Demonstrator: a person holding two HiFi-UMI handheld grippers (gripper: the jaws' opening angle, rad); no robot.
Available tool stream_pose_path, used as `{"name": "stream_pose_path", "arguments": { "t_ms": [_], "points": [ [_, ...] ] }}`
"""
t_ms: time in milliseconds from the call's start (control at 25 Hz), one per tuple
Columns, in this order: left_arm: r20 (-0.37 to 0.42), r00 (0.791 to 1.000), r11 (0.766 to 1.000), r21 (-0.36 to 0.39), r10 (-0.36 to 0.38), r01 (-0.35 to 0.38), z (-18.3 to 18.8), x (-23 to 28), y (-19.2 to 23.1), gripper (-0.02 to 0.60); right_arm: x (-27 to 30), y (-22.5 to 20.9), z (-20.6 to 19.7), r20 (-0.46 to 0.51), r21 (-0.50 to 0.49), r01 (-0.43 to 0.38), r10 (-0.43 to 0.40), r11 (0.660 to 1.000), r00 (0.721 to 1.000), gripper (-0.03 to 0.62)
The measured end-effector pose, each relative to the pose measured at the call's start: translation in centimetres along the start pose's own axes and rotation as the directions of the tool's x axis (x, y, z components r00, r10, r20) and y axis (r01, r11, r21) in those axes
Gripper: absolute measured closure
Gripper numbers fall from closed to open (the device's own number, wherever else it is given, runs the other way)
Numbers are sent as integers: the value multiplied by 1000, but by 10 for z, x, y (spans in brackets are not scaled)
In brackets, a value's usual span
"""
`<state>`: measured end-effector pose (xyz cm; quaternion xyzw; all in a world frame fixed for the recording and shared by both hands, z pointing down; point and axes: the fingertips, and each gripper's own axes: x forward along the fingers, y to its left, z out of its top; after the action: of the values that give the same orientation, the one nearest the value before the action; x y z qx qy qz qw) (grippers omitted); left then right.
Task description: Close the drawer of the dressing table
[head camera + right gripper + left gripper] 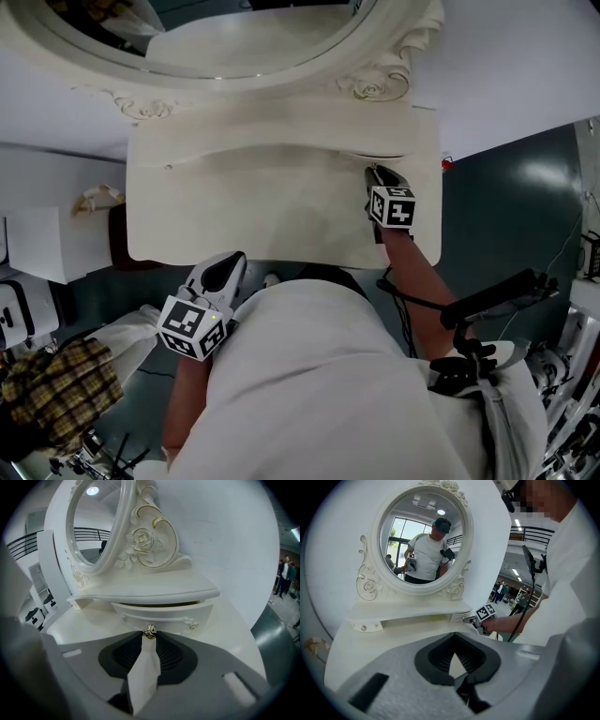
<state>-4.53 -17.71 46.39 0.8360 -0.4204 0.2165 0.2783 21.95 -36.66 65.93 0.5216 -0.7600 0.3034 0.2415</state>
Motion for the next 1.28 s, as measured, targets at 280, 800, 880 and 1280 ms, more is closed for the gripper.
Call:
{"name": "stream_pose_path", "arguments": {
  "t_ms": [280, 800, 880, 1280],
  "points": [
    [-5, 1000, 1000, 5, 4, -4, 2, 1, 3, 578, 6, -2, 7, 5, -5, 1, -1, 1000, 1000, 497],
    [-8, 1000, 1000, -3, 8, -8, 3, 2, 7, 578, 13, -7, 18, 12, -13, 6, -6, 1000, 1000, 497],
    [-8, 1000, 1000, -3, 6, -6, 3, 2, 8, 578, 13, -7, 18, 13, -11, 6, -6, 1000, 1000, 497],
    [-11, 1000, 1000, 2, -1, 1, 2, 3, 10, 578, 17, -6, 19, 5, -19, 8, -8, 1000, 1000, 497]
  ]
}}
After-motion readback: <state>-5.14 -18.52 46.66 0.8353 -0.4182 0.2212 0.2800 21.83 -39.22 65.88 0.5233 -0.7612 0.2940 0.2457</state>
